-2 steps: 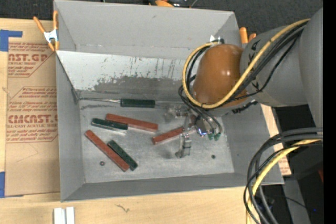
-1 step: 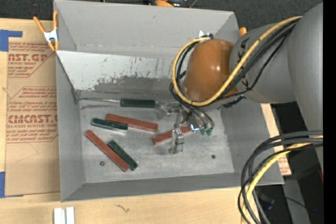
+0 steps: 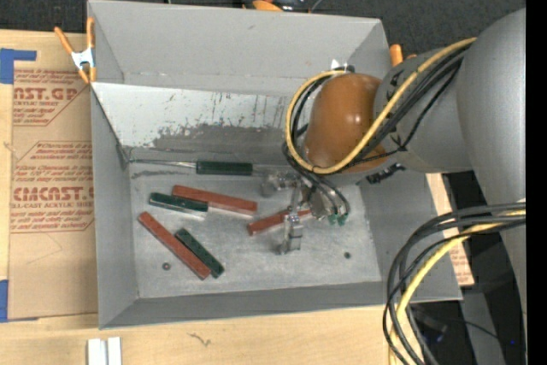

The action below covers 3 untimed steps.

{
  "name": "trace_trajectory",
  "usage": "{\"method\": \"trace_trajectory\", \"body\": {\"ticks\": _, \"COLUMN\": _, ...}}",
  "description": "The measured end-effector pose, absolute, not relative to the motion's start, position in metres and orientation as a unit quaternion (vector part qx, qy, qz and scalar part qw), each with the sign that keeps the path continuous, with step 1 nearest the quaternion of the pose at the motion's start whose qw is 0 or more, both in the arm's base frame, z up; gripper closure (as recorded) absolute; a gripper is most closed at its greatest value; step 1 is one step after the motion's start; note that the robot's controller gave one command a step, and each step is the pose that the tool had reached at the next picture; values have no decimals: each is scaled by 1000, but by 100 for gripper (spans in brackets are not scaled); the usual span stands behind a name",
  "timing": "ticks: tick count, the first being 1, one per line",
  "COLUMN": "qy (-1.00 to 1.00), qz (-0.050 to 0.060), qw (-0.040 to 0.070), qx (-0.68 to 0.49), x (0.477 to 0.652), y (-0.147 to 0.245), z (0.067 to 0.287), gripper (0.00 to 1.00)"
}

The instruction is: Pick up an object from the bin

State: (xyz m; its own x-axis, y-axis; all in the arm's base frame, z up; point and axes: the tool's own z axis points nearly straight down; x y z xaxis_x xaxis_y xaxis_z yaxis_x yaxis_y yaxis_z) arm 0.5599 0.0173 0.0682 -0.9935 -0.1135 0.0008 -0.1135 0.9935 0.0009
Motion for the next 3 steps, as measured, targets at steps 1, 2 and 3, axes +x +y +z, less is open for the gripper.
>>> {"method": "trace_trajectory", "body": {"ticks": 1, "qy": -998, "qz": -1, "qw": -1, "qx": 57, "x": 560, "y": 18, "z": 68, "gripper": 0}}
{"method": "trace_trajectory", "body": {"ticks": 2, "qy": -998, "qz": -1, "qw": -1, "qx": 57, "x": 561, "y": 18, "z": 69, "gripper": 100}}
{"method": "trace_trajectory", "body": {"ticks": 3, "qy": -998, "qz": 0, "qw": -5, "qx": 57, "x": 563, "y": 19, "z": 147, "gripper": 100}}
